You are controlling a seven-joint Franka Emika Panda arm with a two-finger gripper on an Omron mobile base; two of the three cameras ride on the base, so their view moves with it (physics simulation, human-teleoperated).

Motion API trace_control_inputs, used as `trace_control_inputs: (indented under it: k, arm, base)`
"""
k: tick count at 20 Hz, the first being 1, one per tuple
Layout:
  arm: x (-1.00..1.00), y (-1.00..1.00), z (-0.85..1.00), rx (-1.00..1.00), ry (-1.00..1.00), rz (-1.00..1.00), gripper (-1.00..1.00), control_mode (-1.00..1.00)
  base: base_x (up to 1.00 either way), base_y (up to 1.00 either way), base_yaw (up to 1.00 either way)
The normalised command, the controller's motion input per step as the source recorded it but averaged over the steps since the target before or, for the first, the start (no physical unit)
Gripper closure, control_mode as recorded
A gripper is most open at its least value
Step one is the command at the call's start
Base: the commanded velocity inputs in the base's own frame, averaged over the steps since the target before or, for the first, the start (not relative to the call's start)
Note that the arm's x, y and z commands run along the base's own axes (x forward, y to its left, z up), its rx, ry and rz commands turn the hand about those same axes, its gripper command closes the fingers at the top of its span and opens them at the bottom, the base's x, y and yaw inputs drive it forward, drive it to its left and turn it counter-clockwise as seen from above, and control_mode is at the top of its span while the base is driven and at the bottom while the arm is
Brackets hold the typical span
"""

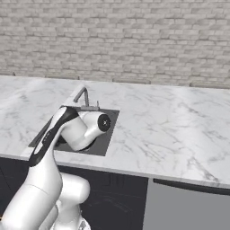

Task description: Open the cabinet, pick the kettle from the cabinet, and place it in the sink.

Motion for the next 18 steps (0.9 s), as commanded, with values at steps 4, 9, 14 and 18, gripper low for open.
trace_control_inputs:
  k: [4, 9, 14, 18]
  arm:
    - [0.24, 0.03, -0.09, 0.0, 0.11, 0.0, 1.0, -1.0]
    - [0.21, 0.01, -0.1, 0.0, 0.13, 0.0, 1.0, -1.0]
    - [0.2, 0.01, -0.14, 0.0, 0.06, 0.04, 1.0, -1.0]
    - [0.25, 0.05, -0.15, 0.0, 0.0, 0.09, 1.0, -1.0]
  base:
    - [0.0, 0.0, 0.0]
    - [0.0, 0.0, 0.0]
    - [0.0, 0.0, 0.0]
    - [0.0, 0.0, 0.0]
